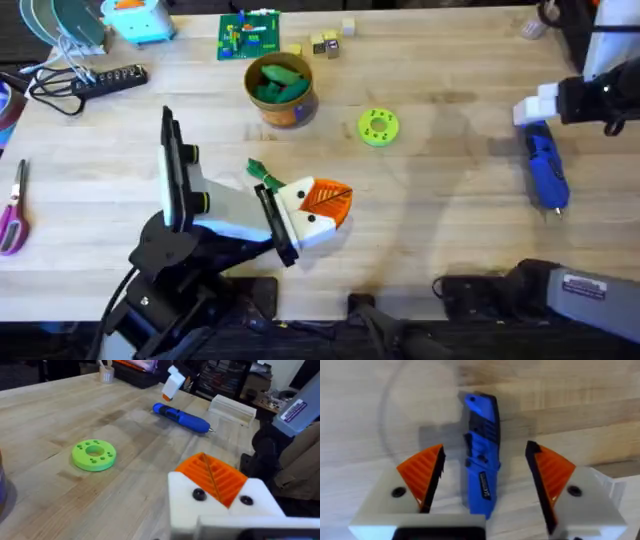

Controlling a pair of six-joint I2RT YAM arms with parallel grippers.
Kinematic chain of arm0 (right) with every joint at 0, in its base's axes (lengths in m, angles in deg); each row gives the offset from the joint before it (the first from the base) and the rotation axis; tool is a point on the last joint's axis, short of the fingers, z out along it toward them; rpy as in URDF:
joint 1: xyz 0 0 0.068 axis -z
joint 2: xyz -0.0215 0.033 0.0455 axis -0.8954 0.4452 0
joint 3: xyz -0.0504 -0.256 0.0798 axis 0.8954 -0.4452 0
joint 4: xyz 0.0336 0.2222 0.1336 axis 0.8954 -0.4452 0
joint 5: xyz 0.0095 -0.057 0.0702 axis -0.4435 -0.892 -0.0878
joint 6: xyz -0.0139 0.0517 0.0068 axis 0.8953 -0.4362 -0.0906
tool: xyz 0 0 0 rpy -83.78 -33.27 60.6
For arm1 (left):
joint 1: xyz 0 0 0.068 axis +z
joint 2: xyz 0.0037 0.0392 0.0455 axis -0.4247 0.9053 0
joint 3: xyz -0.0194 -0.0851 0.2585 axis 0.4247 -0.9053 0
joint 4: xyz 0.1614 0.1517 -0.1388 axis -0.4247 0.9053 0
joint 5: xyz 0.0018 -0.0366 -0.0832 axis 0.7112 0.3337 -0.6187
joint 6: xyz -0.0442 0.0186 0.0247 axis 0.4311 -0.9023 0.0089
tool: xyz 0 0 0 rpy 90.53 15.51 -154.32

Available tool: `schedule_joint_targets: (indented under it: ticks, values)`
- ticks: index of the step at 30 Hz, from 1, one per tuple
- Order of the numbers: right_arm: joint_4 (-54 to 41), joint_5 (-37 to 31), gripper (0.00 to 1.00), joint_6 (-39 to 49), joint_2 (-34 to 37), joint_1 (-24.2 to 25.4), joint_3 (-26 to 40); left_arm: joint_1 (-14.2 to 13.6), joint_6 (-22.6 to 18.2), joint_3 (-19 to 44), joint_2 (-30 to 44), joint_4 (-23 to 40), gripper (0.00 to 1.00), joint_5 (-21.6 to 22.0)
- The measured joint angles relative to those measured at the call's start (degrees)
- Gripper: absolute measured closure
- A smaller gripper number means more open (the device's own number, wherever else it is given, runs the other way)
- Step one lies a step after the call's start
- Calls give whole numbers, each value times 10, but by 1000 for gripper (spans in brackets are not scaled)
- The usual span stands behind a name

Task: Pick up the gripper from the table and insert it into the empty holder that is missing its gripper. Then pick up a screw, insert it into the mounting hole, and use the screwdriver to tighten it. Finally, clean up the table by picking up the vegetable and placing it into the bucket.

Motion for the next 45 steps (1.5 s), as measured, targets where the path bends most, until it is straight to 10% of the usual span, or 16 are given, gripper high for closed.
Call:
schedule_joint_targets:
  ticks: [16, 36, 45]
  values:
    - [-18, 147, 11, 151, 78, 158, 3, 0, 0, 0, 0, 0, 989, 0]
    - [27, 173, 19, 181, 190, 140, 8, 0, 0, 0, 0, 0, 989, 0]
    - [49, 172, 174, 181, 194, 140, 8, 0, 0, 0, 0, 0, 989, 0]
